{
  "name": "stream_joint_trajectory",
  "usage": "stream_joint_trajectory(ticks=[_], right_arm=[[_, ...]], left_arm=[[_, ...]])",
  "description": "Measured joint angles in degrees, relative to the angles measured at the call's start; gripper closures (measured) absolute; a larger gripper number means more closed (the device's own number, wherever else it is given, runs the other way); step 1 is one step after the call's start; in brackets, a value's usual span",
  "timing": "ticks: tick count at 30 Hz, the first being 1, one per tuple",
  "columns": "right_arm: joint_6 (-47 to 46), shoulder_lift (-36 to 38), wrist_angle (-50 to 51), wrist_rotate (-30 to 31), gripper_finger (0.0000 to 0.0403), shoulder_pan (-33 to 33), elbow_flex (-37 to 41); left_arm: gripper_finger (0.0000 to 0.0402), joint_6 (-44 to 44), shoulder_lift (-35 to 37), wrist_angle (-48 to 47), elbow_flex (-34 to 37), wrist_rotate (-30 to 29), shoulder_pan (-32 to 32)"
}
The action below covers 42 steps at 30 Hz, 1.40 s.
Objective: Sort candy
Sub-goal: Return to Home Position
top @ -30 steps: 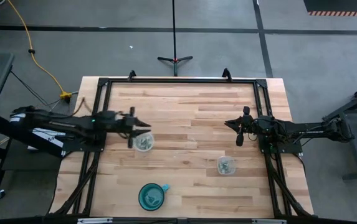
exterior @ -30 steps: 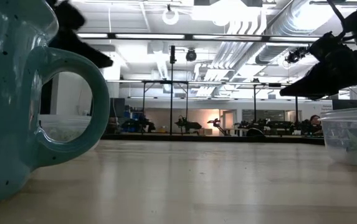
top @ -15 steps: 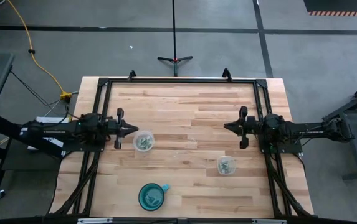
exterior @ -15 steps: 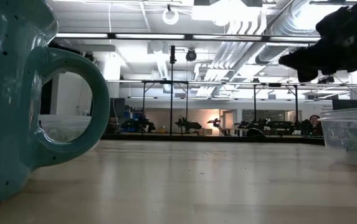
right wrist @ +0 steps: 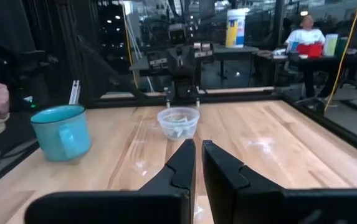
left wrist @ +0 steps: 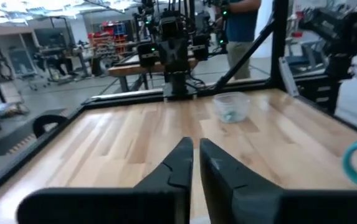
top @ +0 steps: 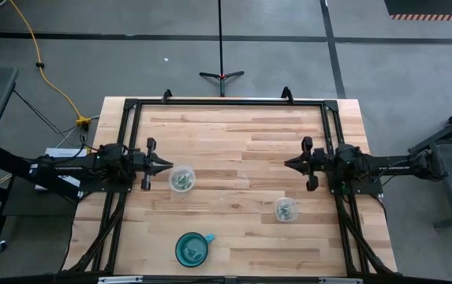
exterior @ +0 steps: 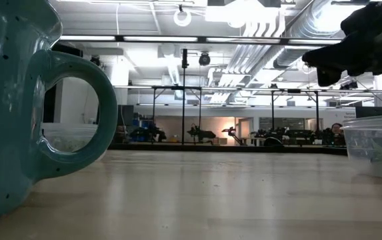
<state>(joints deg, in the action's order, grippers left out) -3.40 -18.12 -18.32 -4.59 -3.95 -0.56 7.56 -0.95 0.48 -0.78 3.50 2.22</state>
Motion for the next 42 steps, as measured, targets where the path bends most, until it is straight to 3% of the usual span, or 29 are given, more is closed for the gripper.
stream_joint_trajectory(ticks=[5,14,26,36,42], right_arm=[[0.8,2.5,2.3,-0.3,0.0384,0.0,0.0],[0.9,4.4,3.2,2.7,0.0382,0.0,0.0],[0.9,4.3,3.1,2.7,0.0379,0.0,0.0],[0.9,4.3,3.1,2.7,0.0378,0.0,0.1],[0.9,4.3,3.1,2.7,0.0377,0.0,0.1]], left_arm=[[0.0381,-3.3,0.0,0.2,0.0,1.7,0.0],[0.0331,-3.2,0.0,0.3,0.0,2.1,0.0],[0.0369,-2.3,0.0,0.3,0.0,1.5,0.0],[0.0319,-2.3,0.0,0.3,0.0,1.4,0.0],[0.0310,-2.3,0.0,0.3,0.0,1.3,0.0]])
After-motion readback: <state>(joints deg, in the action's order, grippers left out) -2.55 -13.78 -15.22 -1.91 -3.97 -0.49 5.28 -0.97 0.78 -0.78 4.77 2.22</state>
